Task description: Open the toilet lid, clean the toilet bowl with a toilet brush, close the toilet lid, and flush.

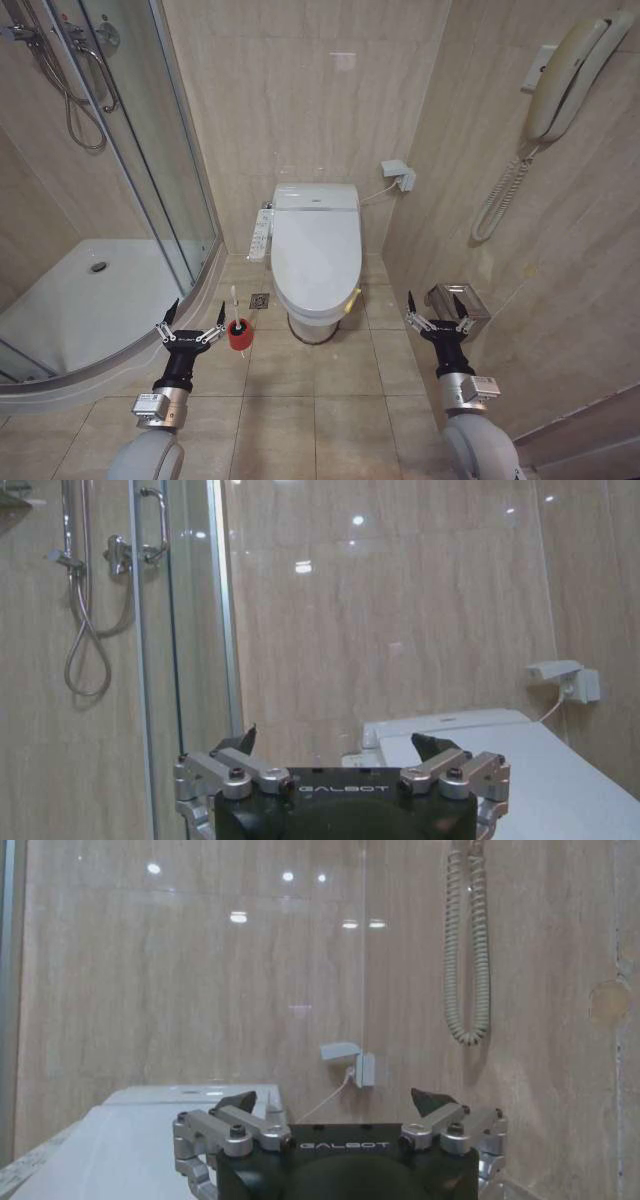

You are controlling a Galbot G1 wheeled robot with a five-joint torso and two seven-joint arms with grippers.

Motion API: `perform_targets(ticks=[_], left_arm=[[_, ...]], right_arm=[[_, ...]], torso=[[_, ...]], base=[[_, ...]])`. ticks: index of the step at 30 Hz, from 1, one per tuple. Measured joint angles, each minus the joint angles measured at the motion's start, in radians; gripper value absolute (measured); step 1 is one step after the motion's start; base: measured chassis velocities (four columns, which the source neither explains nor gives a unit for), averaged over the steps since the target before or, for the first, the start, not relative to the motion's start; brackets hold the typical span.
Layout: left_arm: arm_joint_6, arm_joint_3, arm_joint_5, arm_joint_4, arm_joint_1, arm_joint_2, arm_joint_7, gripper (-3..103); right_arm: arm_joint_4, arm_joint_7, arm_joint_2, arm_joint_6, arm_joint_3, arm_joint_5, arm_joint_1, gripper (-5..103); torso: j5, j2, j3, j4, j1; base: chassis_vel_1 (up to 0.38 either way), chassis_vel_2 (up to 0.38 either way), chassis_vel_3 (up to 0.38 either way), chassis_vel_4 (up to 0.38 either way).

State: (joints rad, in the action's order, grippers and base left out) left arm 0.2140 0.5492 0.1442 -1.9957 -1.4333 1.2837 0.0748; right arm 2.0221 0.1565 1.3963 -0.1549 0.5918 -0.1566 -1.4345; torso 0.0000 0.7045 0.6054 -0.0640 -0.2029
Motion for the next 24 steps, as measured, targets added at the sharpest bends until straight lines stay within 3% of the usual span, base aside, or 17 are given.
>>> perform_targets(ticks=[24], left_arm=[[0.000,0.000,0.000,0.000,0.000,0.000,0.000,100]], right_arm=[[0.000,0.000,0.000,0.000,0.000,0.000,0.000,100]], torso=[[0.0000,0.000,0.000,0.0000,0.000]], base=[[0.000,0.000,0.000,0.000]])
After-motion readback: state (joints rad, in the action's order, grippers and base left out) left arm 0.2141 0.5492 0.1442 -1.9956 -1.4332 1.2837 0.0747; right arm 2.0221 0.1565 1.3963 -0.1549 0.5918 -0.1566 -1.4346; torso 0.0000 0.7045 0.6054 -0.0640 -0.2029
